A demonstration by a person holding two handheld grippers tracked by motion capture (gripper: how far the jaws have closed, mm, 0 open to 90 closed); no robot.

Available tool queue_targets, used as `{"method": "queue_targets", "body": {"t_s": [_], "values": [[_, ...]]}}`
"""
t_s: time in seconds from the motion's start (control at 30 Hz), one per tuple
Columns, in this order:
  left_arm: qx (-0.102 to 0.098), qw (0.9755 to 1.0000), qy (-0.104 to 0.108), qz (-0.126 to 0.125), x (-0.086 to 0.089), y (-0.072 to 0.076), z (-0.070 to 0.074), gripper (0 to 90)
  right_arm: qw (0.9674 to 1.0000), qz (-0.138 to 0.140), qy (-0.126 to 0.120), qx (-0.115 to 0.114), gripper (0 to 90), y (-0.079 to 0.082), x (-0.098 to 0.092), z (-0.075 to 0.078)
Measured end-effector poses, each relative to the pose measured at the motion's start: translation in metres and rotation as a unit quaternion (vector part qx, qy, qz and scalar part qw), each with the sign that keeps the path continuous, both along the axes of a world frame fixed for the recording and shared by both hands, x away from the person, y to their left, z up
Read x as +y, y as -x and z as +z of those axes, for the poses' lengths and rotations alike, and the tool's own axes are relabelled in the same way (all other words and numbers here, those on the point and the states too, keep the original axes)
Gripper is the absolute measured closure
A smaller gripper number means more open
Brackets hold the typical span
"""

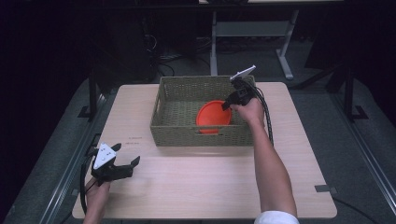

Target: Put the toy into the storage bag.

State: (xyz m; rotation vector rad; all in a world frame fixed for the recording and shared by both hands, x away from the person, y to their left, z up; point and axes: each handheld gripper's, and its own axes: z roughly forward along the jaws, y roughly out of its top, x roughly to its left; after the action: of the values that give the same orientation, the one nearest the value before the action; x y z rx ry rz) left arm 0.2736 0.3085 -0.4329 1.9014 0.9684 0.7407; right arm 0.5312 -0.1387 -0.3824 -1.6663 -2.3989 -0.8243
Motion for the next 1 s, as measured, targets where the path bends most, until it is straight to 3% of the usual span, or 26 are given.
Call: {"method": "queue_targets", "body": {"t_s": [0.23,0.47,0.6,0.77,1.0], "values": [[-0.001,1.0,-0.003,-0.003,0.0,0.0,0.0,13.0,0.9999,-0.011,-0.009,-0.006,57.9,0.003,-0.006,0.006],[0.0,1.0,-0.003,-0.003,-0.001,0.0,0.0,13.0,0.9996,-0.001,-0.026,-0.015,52.0,0.008,-0.008,0.014],[-0.001,1.0,0.0,-0.003,-0.003,-0.001,0.0,13.0,0.9982,0.005,-0.057,-0.019,48.6,0.012,-0.011,0.013],[0.004,1.0,-0.002,-0.008,-0.004,0.0,0.0,13.0,0.9977,0.007,-0.063,-0.022,43.2,0.015,-0.014,0.011],[0.002,1.0,-0.002,-0.009,-0.004,0.0,0.0,13.0,0.9939,0.022,-0.104,-0.029,36.2,0.024,-0.018,0.022]]}}
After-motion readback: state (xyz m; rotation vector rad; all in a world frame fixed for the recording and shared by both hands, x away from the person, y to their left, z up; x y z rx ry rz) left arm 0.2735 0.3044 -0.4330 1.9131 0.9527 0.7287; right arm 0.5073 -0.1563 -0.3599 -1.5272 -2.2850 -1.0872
